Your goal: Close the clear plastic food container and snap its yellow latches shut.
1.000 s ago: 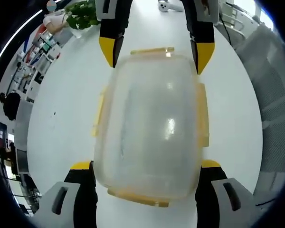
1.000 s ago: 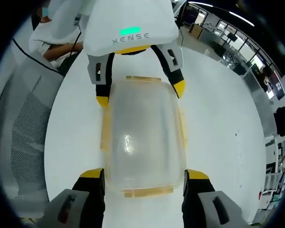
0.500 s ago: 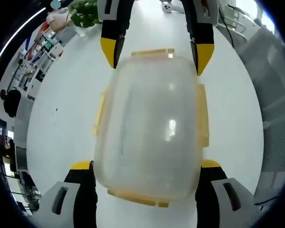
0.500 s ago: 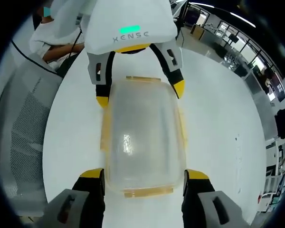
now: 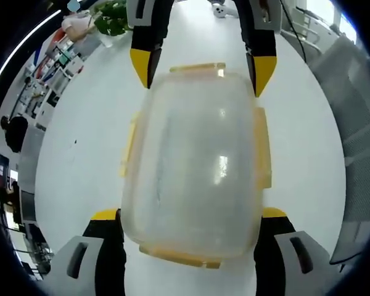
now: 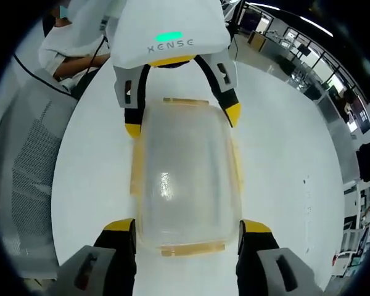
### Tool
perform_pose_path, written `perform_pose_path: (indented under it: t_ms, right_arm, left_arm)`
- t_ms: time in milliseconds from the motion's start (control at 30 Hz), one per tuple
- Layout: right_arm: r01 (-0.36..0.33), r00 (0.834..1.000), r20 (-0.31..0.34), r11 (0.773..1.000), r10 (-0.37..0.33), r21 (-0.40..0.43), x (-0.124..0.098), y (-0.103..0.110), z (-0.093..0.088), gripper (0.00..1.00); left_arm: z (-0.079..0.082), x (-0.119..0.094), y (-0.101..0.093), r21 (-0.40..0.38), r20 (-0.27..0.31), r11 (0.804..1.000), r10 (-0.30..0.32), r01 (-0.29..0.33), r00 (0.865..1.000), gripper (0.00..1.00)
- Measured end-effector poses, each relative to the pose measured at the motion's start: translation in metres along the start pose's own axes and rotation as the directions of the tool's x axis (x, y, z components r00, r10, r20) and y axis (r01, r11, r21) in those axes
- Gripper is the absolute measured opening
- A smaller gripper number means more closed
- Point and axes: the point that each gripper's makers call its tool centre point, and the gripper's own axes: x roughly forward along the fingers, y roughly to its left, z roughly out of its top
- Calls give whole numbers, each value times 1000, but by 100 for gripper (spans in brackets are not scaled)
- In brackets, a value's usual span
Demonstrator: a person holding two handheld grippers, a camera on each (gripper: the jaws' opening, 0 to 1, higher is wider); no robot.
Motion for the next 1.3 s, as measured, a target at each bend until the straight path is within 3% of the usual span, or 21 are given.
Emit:
perform_pose_path:
  t_ms: [967,1300]
  right_arm:
    - [13,1000,-4,1000,-13,13,2,-16,-3,65]
    - [56,998,9,998,-56,31,3,-16,-6,71]
  left_arm:
    - [4,6,16,-4,-6,1000,8,-8,1000,86]
    - [4,-3,20,-29,17,999,30,-29,999,88]
